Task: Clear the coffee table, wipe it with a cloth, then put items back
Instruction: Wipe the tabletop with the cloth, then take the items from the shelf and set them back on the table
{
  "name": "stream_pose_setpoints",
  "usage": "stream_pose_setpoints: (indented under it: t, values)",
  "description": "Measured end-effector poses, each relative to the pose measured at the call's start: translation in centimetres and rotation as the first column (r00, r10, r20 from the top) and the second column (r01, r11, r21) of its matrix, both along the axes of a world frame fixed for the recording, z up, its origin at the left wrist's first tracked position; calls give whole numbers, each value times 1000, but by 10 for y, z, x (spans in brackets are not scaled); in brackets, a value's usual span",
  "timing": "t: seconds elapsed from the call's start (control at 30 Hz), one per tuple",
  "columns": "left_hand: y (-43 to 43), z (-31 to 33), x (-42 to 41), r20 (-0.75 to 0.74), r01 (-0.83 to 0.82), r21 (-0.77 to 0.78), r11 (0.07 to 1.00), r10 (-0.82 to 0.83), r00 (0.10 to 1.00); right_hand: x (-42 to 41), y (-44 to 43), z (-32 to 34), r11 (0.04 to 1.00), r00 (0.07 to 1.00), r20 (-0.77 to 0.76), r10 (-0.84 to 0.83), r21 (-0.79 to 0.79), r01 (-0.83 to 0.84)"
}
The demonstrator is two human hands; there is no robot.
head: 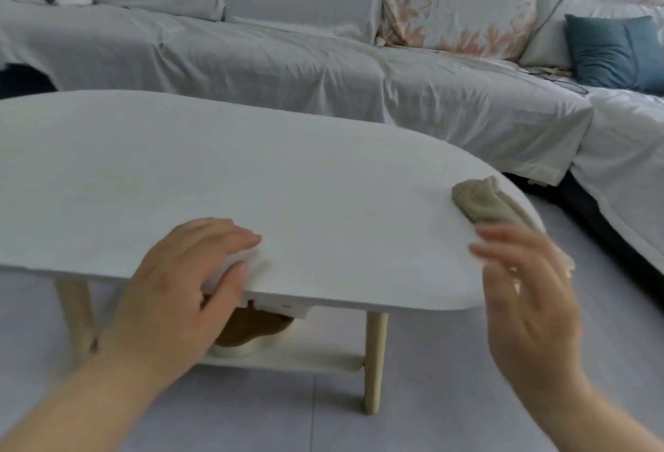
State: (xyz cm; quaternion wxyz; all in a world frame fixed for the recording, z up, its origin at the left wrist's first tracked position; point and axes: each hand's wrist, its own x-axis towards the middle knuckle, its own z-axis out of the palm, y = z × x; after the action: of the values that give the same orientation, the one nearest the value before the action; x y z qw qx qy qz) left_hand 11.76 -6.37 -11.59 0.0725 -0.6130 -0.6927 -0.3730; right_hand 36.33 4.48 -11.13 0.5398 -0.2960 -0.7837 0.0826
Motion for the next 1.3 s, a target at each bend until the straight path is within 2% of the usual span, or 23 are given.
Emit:
stream_pose_setpoints:
  t: [0.1,0.17,0.23,0.3,0.37,0.43,0.53,0.6,0.7,0.83,0.9,0.97,1.03,1.13,1.23,1.3]
  values:
    - [-29,-29,-5,-44,-43,211,977,53,998,-19,-36,-28,957,955,85,282,38,-286]
    - [-43,-51,-13,-51,-57,248,967,72,996,-33,-49,-53,921,917,99,386,-90,-378]
    - [-53,-76,-28,-6,-102,175,979,105,995,-47,-55,-83,899,895,154,417,-216,-382]
    - [-60,-105,-42,133,-189,-7,982,189,973,-60,-54,-115,866,879,206,430,-369,-338]
    - [-65,-136,-53,293,-285,-176,942,326,899,-74,-50,-141,811,888,216,407,-533,-242]
    - [-66,-166,-58,393,-321,-297,899,421,817,-92,-42,-159,740,934,160,318,-658,-139]
    - [-63,-194,-63,514,-285,-398,872,469,718,-119,-26,-178,609,987,93,128,-793,-4]
    - [-62,-207,-65,573,-243,-423,873,465,675,-130,-17,-187,475,997,73,33,-879,48]
    - [-53,-211,-64,590,-246,-431,868,477,652,-140,-3,-190,370,991,90,-102,-921,122]
    - [-9,-186,-53,505,-287,-243,927,374,778,-153,23,-176,287,933,-40,-357,-955,69]
    - [17,-169,-47,487,-256,-170,952,307,818,-160,37,-166,210,909,-91,-406,-978,-5]
    - [44,-157,-44,521,-206,-165,965,262,812,-165,48,-158,121,920,-100,-379,-991,-58]
    - [68,-148,-44,598,-166,-203,965,256,760,-167,56,-156,33,951,-98,-294,-995,-93]
    - [88,-141,-46,728,-193,-249,949,315,609,-170,62,-159,-42,976,-151,-159,-986,-159]
    - [95,-144,-44,757,-220,-265,939,344,555,-170,66,-163,-20,971,-212,-107,-976,-215]
    - [97,-145,-44,777,-242,-260,935,352,523,-168,66,-165,-5,977,-194,-86,-981,-195]
